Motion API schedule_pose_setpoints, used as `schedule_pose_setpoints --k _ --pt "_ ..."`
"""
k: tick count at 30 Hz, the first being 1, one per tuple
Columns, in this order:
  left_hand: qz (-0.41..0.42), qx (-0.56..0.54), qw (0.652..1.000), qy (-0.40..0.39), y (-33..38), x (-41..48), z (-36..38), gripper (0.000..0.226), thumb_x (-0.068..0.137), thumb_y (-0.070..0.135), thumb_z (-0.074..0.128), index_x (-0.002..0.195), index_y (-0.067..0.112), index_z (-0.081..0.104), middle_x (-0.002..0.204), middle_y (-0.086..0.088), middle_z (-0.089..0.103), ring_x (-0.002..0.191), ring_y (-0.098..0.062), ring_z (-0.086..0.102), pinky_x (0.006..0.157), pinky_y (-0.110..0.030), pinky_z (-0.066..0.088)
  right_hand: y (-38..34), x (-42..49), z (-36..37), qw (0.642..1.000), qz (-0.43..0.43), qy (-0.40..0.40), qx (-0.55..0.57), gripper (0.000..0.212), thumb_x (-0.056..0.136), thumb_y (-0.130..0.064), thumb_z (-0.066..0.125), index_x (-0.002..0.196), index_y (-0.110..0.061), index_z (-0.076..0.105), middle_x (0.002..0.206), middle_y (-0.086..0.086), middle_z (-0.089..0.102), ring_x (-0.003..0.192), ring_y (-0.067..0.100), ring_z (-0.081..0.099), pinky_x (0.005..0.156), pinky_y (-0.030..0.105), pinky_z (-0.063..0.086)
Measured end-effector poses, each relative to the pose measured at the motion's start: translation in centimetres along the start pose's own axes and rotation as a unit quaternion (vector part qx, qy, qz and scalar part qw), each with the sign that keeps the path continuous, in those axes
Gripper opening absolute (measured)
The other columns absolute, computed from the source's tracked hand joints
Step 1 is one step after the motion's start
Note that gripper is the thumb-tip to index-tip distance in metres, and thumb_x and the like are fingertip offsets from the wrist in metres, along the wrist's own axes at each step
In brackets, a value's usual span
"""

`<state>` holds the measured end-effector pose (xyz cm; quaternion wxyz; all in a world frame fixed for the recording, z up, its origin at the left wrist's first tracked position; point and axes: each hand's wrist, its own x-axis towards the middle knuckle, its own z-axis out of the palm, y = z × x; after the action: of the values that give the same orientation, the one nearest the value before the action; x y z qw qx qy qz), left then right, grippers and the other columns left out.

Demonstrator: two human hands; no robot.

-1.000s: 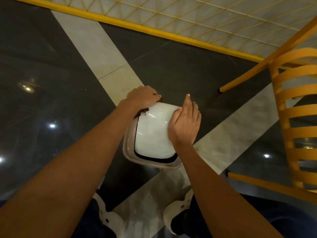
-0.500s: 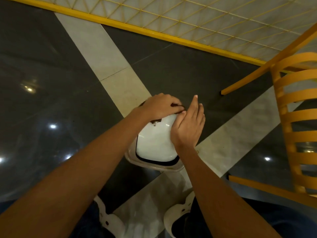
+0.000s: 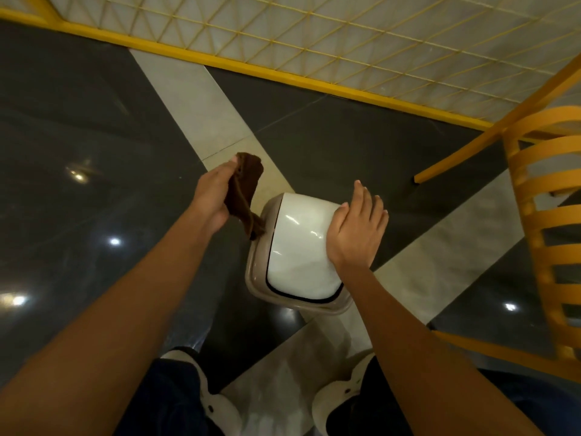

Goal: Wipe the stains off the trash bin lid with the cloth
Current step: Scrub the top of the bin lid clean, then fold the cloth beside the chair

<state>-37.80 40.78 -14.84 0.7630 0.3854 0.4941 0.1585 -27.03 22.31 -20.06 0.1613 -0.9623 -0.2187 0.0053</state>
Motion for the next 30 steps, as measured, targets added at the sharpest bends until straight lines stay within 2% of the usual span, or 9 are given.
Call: schedule_pose_setpoints --k 6,9,11,13,15,21,26,28,30 --pt "-0.006 -0.038 0.998 -0.059 3.4 -2.7 0.9 0.037 0.091 0.032 0.055 0.121 0.01 0.059 0.116 -0.012 0.065 0.104 -0.023 0.064 0.093 -0.037 0.05 -0.6 0.2 -1.5 0.997 -0.041 -0.062 -0.027 0.057 0.097 -0.043 0.014 0.147 -0.016 0.018 0.153 0.01 0.021 0.143 0.028 0.008 0.116 0.045 -0.001" --pt "-0.007 -0.076 0.99 -0.116 4.5 -4.1 1.8 0.039 0.094 0.032 0.049 0.125 0.009 0.057 0.12 -0.013 0.064 0.106 -0.023 0.064 0.086 -0.034 0.053 -2.3 1.2 -4.1 0.983 -0.124 -0.092 0.102 0.054 0.097 -0.045 0.022 0.145 -0.02 0.023 0.151 0.006 0.027 0.142 0.024 0.015 0.115 0.044 0.005" --pt "-0.012 -0.07 0.985 -0.155 5.1 -5.4 2.8 0.04 0.095 0.033 0.045 0.125 0.009 0.056 0.118 -0.012 0.064 0.103 -0.021 0.065 0.077 -0.031 0.056 -4.2 1.9 -6.4 0.932 -0.131 -0.196 0.276 0.051 0.098 -0.045 0.031 0.144 -0.025 0.026 0.149 0.001 0.032 0.138 0.019 0.025 0.113 0.041 0.017" --pt "-0.011 -0.053 0.982 -0.182 5.4 -6.5 3.9 0.038 0.096 0.032 0.043 0.122 0.009 0.057 0.11 -0.011 0.067 0.096 -0.02 0.067 0.071 -0.028 0.057 -6.4 2.4 -9.0 0.846 -0.094 -0.299 0.432 0.047 0.096 -0.042 0.041 0.14 -0.026 0.035 0.142 -0.003 0.042 0.13 0.012 0.038 0.107 0.028 0.032" --pt "-0.008 -0.037 0.978 -0.207 5.6 -7.4 4.7 0.034 0.096 0.032 0.042 0.112 0.01 0.062 0.096 -0.007 0.071 0.089 -0.017 0.068 0.069 -0.026 0.057 -7.3 2.7 -11.0 0.804 -0.078 -0.318 0.497 0.038 0.092 -0.031 0.052 0.128 -0.019 0.049 0.123 -0.003 0.056 0.112 0.005 0.052 0.087 0.013 0.043" --pt "0.0 0.061 0.97 -0.235 8.0 -10.2 6.3 0.039 0.095 0.037 0.043 0.115 0.008 0.061 0.101 -0.009 0.069 0.092 -0.018 0.067 0.07 -0.027 0.056 -6.1 3.8 -16.1 0.832 -0.087 -0.275 0.475 0.013 0.083 -0.02 0.067 0.088 -0.01 0.059 0.082 -0.001 0.06 0.077 0.006 0.056 0.069 0.014 0.044" --pt "-0.009 0.083 0.968 -0.235 10.5 -12.2 7.4 0.063 0.092 0.059 0.029 0.116 0.009 0.058 0.099 -0.011 0.07 0.084 -0.02 0.07 0.064 -0.029 0.057 -4.5 3.8 -20.1 0.817 -0.058 -0.275 0.503 0.014 0.083 -0.021 0.066 0.089 -0.01 0.061 0.093 0.007 0.065 0.088 0.015 0.061 0.083 0.026 0.048" --pt "-0.062 0.034 0.972 -0.226 8.8 -12.4 7.3 0.084 0.085 0.072 0.018 0.115 0.004 0.057 0.098 -0.014 0.071 0.084 -0.023 0.071 0.068 -0.035 0.057 -3.7 3.6 -21.0 0.802 -0.021 -0.261 0.536 0.012 0.084 -0.018 0.067 0.087 -0.011 0.056 0.091 0.008 0.062 0.084 0.018 0.059 0.075 0.029 0.047" --pt "-0.106 0.1 0.964 -0.222 6.0 -12.8 7.2 0.09 0.082 0.077 0.014 0.109 0.004 0.058 0.086 -0.013 0.073 0.08 -0.024 0.071 0.071 -0.039 0.052 -2.6 3.3 -21.4 0.81 0.01 -0.255 0.528 0.018 0.083 -0.016 0.068 0.092 -0.013 0.053 0.093 0.008 0.061 0.084 0.019 0.059 0.068 0.028 0.046"
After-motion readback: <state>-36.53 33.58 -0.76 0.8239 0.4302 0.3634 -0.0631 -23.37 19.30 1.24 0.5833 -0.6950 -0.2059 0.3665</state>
